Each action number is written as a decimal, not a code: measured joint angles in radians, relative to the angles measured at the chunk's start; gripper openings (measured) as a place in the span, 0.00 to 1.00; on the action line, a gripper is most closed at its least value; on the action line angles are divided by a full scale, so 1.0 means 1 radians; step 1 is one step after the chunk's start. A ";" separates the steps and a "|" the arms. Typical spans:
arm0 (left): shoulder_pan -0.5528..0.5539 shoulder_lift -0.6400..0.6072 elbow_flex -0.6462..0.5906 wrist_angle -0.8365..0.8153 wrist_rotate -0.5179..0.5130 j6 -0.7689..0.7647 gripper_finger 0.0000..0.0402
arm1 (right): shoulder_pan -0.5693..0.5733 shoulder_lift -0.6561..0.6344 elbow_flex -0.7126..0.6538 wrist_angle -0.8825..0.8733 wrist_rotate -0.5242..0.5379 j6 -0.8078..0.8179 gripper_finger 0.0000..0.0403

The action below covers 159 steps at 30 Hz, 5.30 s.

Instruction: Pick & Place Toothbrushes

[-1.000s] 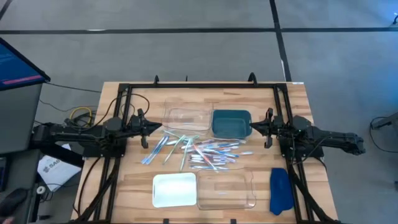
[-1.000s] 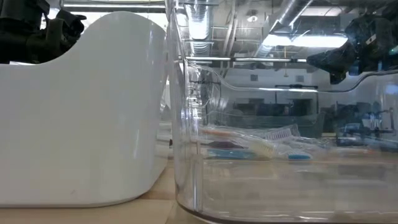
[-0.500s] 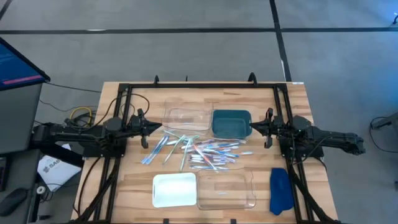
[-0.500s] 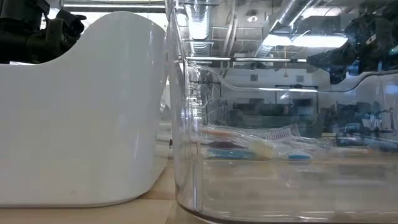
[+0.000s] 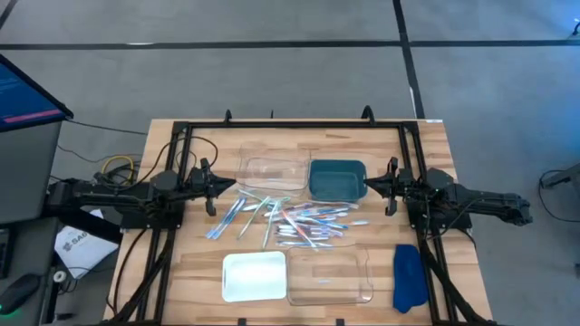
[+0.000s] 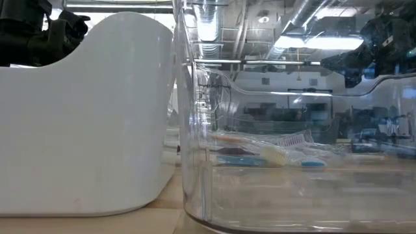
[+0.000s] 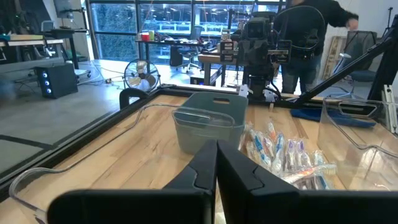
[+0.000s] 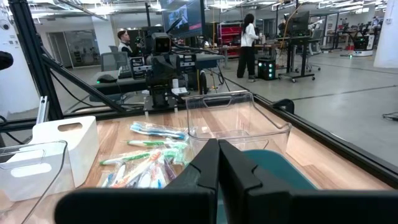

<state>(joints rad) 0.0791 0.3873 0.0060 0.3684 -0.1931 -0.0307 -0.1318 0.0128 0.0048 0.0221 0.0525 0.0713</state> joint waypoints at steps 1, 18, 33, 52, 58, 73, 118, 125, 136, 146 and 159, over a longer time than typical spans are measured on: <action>0.000 0.000 0.000 0.000 0.000 0.000 0.01 | 0.000 0.000 0.000 0.000 0.000 0.000 0.00; 0.000 0.000 0.000 0.000 0.000 0.000 0.01 | 0.000 0.000 0.000 0.000 0.000 0.000 0.00; 0.000 0.000 0.000 0.000 0.000 0.000 0.01 | 0.000 0.000 0.000 0.000 0.000 0.000 0.00; 0.000 0.000 0.000 0.000 0.000 0.000 0.01 | 0.000 0.000 0.000 0.000 0.000 0.000 0.00; 0.000 0.000 0.000 0.000 0.000 0.000 0.01 | 0.000 0.000 0.000 0.000 0.000 0.000 0.00; 0.000 0.000 0.000 0.000 0.000 0.000 0.01 | 0.000 0.000 0.000 0.000 0.000 0.000 0.00; 0.000 0.000 0.000 0.000 0.000 0.000 0.01 | 0.000 0.000 0.000 0.000 0.000 0.000 0.00; 0.000 0.000 0.000 0.000 0.000 0.000 0.01 | 0.000 0.000 0.000 0.000 0.000 0.000 0.00; 0.000 0.000 0.000 0.000 0.000 0.000 0.01 | 0.000 0.000 0.000 0.000 0.000 0.000 0.00; 0.000 0.000 0.000 0.000 0.000 0.000 0.01 | 0.000 0.000 0.000 0.000 0.000 0.000 0.00; 0.000 0.000 0.000 0.092 -0.066 -0.010 0.01 | 0.000 0.000 0.000 0.000 0.000 0.000 0.00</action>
<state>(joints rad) 0.0795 0.3878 0.0060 0.4601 -0.2590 -0.0406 -0.1314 0.0128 0.0048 0.0223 0.0525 0.0715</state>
